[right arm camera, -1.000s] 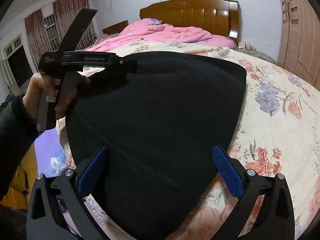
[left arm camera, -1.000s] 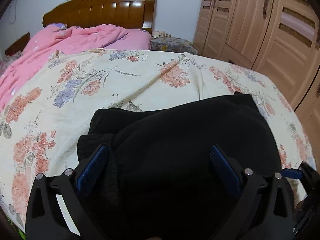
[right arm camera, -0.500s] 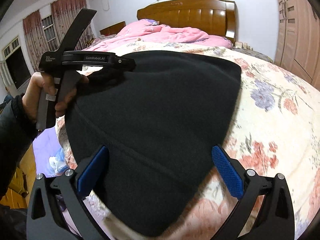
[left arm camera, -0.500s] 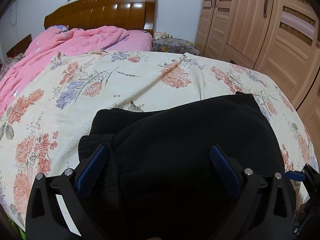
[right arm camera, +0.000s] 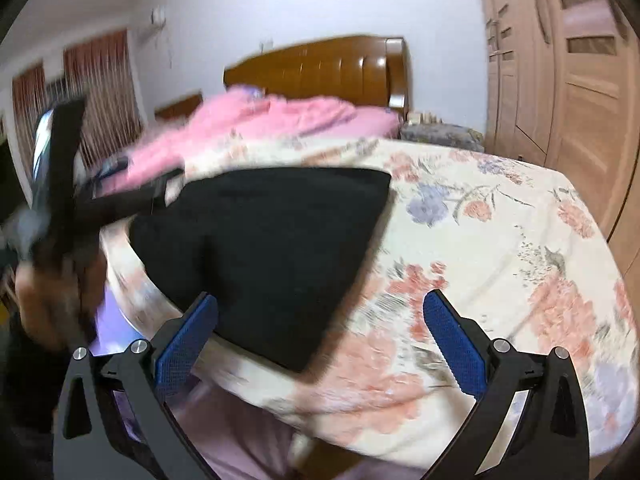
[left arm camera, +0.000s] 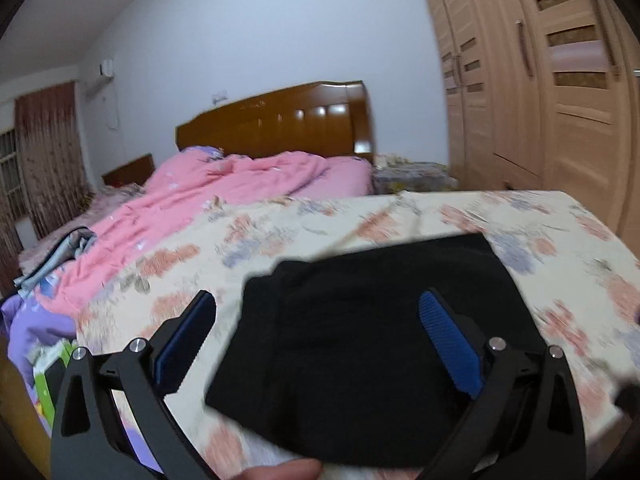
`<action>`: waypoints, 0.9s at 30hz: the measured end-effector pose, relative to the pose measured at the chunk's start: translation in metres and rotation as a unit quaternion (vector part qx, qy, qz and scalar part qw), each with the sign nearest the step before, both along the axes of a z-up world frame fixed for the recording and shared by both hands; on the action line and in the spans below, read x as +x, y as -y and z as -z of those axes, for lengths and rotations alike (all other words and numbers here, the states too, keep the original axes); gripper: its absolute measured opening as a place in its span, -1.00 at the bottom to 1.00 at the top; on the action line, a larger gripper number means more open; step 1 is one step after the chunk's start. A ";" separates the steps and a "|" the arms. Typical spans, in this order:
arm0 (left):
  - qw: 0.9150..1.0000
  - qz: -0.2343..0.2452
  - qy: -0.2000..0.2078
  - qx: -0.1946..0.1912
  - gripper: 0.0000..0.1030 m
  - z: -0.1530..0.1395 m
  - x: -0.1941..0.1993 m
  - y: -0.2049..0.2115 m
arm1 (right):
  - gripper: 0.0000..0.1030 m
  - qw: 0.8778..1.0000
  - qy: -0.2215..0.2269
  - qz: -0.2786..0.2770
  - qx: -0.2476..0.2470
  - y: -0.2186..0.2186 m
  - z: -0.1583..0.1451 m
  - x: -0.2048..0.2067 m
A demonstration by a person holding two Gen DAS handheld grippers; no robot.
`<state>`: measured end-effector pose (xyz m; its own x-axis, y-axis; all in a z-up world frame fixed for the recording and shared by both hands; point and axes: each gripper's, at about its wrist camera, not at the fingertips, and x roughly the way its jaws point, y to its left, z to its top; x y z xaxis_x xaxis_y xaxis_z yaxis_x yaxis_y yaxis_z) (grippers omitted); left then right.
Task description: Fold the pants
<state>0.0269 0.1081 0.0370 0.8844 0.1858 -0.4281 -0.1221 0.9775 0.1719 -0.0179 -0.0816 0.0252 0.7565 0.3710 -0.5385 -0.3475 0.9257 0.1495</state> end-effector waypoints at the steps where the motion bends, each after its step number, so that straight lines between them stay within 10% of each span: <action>1: 1.000 -0.010 0.002 0.006 0.97 0.001 -0.012 0.003 | 0.92 1.000 0.006 0.007 0.001 -0.003 0.001 -0.003; 27: 0.999 -0.026 -0.027 -0.039 0.97 0.045 -0.072 -0.008 | 0.92 0.999 -0.002 0.005 -0.049 -0.048 0.029 -0.015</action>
<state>-0.0450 0.1163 -0.0077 0.8500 0.1949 -0.4894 -0.1654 0.9808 0.1035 -0.0332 -0.0340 -0.0037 0.7583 0.3082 -0.5744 -0.3369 0.9396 0.0594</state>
